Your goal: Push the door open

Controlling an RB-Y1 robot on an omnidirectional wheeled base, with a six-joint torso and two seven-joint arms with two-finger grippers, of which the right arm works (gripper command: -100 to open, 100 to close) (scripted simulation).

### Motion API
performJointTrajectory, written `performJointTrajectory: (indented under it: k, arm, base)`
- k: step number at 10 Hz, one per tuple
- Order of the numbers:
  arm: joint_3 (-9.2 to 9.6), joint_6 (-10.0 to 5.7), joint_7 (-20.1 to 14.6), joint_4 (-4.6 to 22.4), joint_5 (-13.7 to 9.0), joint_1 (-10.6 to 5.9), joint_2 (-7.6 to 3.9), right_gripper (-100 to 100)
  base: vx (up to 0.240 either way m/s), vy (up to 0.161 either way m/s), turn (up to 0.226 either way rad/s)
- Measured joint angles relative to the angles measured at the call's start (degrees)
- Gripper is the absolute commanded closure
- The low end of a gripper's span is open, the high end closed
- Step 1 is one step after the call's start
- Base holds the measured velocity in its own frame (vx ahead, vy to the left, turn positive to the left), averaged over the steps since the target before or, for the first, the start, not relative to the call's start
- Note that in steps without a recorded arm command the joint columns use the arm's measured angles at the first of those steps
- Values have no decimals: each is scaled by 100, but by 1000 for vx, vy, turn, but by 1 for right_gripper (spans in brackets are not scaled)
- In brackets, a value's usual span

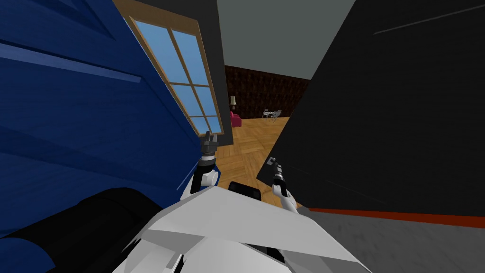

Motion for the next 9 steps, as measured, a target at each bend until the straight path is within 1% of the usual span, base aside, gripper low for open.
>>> performJointTrajectory:
  k: [1, 2, 3, 4, 5, 6, 7, 8, 9]
  arm:
    - [-17, 0, 94, 13, -4, -22, 41, -100]
    - [-16, 66, 169, -145, 3, 42, 137, -100]
    - [-34, 68, 254, -127, -3, 22, 244, -100]
    - [-59, 18, 339, -47, -14, -24, 364, -100]
    - [-52, 59, 379, -169, -7, 27, 475, -100]
    - [-89, 2, 424, 27, -29, -100, 543, -100]
    - [-87, -3, 462, -33, -24, -61, 629, -100]
    - [-85, 6, 469, -50, -22, -51, 639, -100]
    - [-102, -60, 462, 71, -34, -91, 520, -100]
  base:
    - [-228, 31, -104]
    - [-228, 22, -100]
    - [-186, 64, -86]
    - [-143, 68, -76]
    - [-129, 55, -68]
    - [-77, 60, -18]
    - [-25, 29, -4]
    - [96, -33, 29]
    - [226, -97, 38]
